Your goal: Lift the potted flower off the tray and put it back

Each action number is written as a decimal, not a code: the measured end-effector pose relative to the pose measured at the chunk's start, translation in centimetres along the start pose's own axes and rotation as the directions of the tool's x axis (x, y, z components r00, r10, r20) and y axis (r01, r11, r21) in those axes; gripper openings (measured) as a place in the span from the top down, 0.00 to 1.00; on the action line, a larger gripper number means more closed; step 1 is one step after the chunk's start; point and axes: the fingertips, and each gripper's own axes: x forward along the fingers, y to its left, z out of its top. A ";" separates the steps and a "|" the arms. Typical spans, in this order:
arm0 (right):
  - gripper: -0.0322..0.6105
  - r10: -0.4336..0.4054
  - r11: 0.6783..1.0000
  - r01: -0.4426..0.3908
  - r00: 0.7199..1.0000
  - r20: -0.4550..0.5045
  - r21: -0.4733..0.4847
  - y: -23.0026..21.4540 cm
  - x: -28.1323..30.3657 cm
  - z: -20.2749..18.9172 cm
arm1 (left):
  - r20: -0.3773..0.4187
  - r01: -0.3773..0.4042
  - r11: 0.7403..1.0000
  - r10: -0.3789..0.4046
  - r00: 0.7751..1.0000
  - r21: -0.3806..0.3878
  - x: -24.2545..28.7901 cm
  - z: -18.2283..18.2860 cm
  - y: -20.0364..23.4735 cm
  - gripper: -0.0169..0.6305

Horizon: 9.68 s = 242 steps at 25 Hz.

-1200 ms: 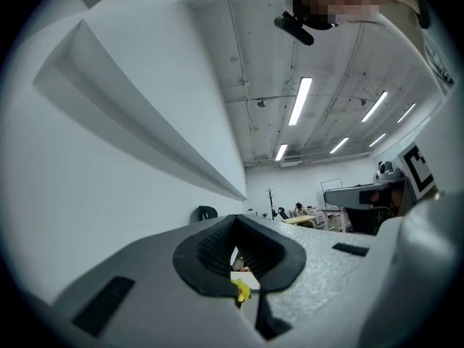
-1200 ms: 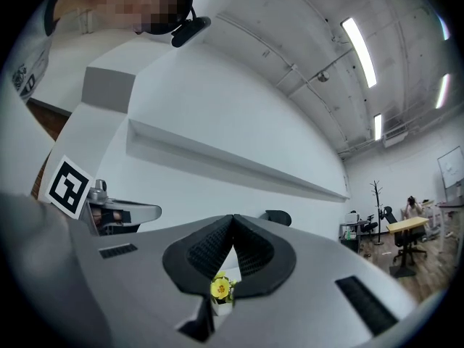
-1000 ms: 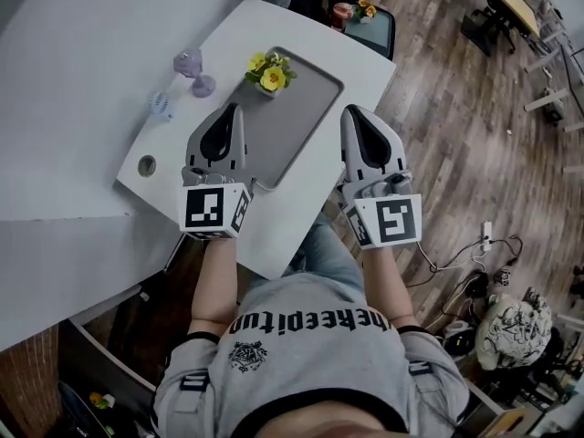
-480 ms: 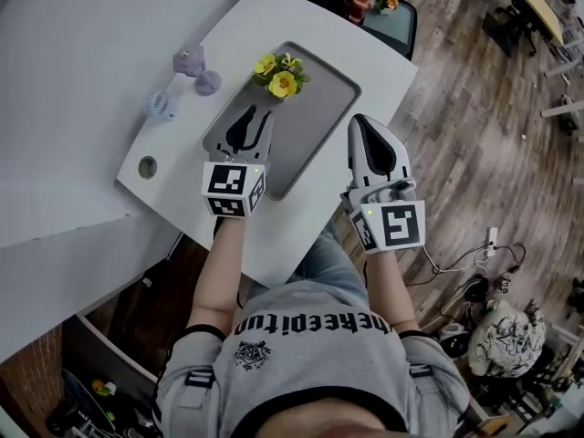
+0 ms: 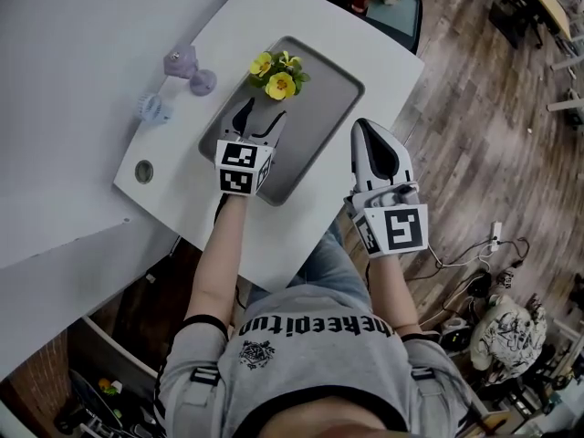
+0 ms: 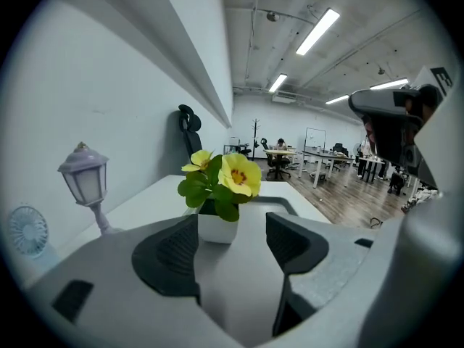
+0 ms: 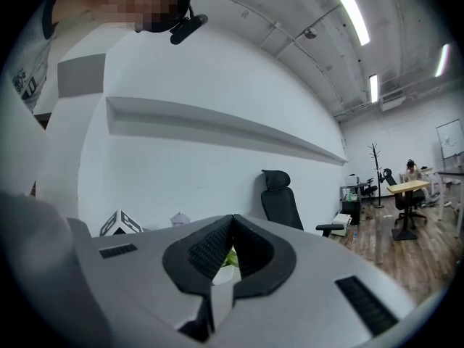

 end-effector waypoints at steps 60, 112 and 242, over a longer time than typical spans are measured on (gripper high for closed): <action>0.95 0.033 0.999 -0.033 0.999 0.015 -0.018 1.1 0.4 1.1 | 0.055 -0.036 0.999 0.038 0.998 -0.034 -3.0 3.1 0.5 0.47; 0.95 0.047 0.994 -0.028 0.984 0.171 -0.108 7.4 -8.0 9.0 | 0.434 -0.136 0.990 0.137 0.890 -0.033 -23.8 12.8 -2.9 0.47; 0.95 -0.029 1.000 0.028 0.998 -0.062 -0.009 0.5 -0.5 -1.8 | -0.074 0.007 1.000 -0.005 0.997 0.026 1.5 -3.0 -0.5 0.49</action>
